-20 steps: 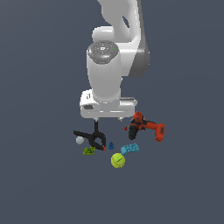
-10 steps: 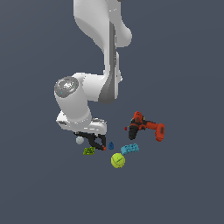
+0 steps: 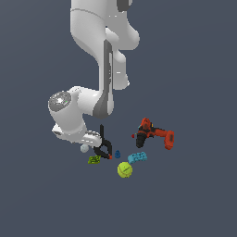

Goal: Pick up a designated object from a clutter of objects.

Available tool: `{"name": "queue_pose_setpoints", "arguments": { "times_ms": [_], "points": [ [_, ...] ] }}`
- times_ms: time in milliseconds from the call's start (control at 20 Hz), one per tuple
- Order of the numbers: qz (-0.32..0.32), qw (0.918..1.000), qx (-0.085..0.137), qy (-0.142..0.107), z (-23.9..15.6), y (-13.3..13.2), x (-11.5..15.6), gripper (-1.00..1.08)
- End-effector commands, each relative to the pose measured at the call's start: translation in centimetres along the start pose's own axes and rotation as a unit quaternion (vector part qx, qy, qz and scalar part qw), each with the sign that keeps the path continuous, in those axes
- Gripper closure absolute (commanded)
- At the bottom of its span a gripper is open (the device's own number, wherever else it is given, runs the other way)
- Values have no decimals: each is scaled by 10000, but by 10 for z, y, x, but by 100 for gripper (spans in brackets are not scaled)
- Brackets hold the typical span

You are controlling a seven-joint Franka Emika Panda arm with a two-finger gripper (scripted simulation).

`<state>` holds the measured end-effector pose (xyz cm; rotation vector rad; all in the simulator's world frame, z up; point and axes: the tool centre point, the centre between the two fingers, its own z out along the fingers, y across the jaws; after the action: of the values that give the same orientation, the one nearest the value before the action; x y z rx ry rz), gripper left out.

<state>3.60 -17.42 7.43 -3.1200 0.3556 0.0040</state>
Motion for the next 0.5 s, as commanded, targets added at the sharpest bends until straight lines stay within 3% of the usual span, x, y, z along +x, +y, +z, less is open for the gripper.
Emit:
{"name": "queue_pose_setpoints", "arguments": {
  "times_ms": [0,450],
  "points": [
    [17,10000,-6,14,2,3,1,-92],
    [14,10000,-4,7,23,2,0,-92]
  ]
}}
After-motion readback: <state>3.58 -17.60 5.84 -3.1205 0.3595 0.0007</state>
